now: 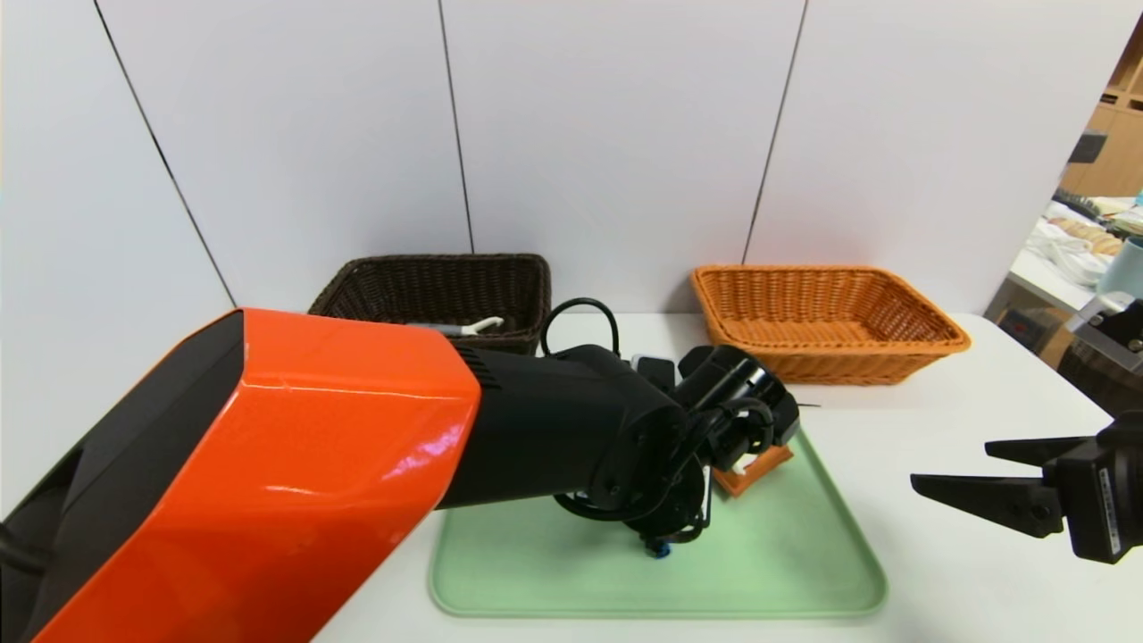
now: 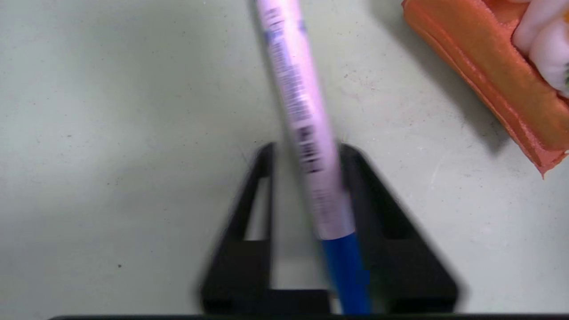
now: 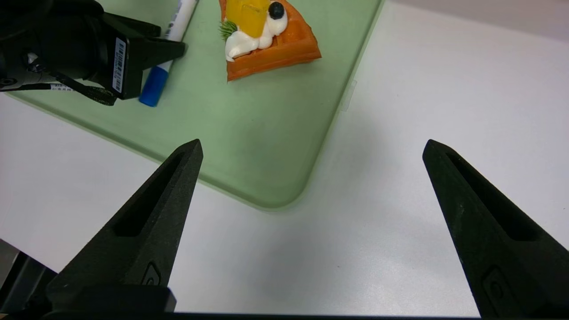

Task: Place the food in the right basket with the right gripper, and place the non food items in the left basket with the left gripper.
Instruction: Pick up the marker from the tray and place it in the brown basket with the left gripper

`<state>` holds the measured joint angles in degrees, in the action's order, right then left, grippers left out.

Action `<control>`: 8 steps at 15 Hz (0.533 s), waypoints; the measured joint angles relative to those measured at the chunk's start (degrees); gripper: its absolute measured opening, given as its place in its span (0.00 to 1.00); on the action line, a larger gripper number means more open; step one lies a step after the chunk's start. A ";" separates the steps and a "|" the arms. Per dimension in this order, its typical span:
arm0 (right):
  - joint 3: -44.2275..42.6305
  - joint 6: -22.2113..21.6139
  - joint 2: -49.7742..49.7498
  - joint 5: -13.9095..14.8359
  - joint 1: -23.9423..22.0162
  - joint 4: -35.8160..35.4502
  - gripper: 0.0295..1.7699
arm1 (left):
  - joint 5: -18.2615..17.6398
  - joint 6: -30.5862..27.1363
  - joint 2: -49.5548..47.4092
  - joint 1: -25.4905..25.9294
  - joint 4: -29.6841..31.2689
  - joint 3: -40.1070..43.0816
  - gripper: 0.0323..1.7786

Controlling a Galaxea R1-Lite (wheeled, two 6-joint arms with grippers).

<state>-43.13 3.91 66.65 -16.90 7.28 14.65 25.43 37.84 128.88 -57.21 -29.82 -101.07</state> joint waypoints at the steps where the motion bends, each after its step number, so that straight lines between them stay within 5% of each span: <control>1: -0.02 0.00 -0.06 -0.02 -0.01 -0.02 0.97 | 0.00 -0.02 -0.05 0.00 -0.02 0.00 0.08; 8: 0.07 0.00 -0.55 -0.10 -0.09 0.28 0.97 | 0.78 -1.22 -2.67 0.77 -0.17 -0.05 0.08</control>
<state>-43.06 3.91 66.10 -16.99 7.19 14.93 26.21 36.62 126.21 -56.44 -29.99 -101.12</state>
